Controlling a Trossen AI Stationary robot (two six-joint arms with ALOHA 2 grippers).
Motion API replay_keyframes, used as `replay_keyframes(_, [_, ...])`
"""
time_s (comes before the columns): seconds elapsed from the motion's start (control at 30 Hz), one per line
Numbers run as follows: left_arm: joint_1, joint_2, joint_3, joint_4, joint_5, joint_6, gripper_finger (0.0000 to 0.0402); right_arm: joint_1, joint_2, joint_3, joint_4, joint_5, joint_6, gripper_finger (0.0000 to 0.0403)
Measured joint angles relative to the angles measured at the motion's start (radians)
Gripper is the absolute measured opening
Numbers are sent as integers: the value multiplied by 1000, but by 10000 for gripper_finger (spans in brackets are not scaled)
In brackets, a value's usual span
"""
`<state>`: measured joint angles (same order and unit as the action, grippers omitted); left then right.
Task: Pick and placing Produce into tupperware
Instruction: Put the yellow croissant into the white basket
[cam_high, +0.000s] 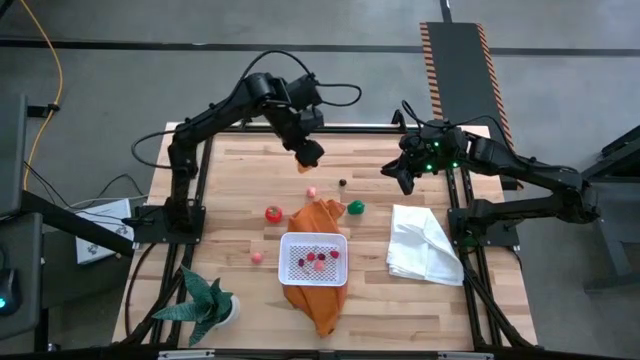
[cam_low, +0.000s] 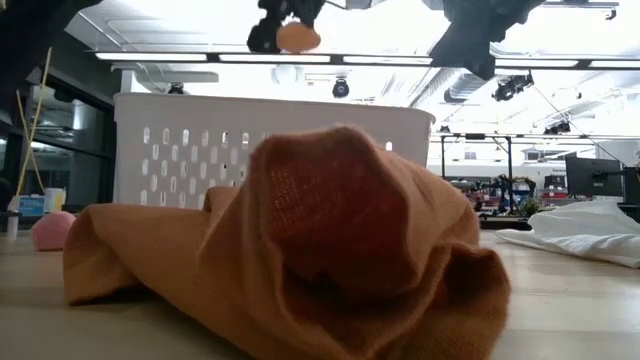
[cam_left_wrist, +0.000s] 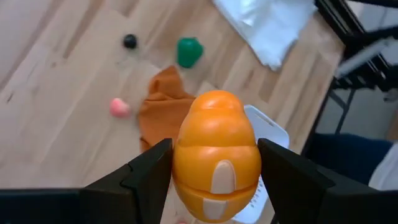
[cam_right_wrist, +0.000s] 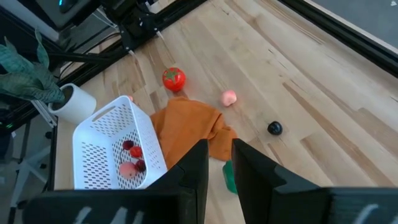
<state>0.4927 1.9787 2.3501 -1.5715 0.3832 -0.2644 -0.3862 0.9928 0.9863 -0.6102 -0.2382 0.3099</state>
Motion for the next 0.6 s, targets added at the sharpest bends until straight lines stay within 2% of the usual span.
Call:
replay_keyframes(0.3, [-111, -74, 0, 0, 17, 62, 220, 0, 0, 0, 1, 0, 23, 62])
replay_keyframes(0.6, [-276, -111, 0, 0, 10, -10, 220, 0, 0, 0, 21, 0, 30, 62])
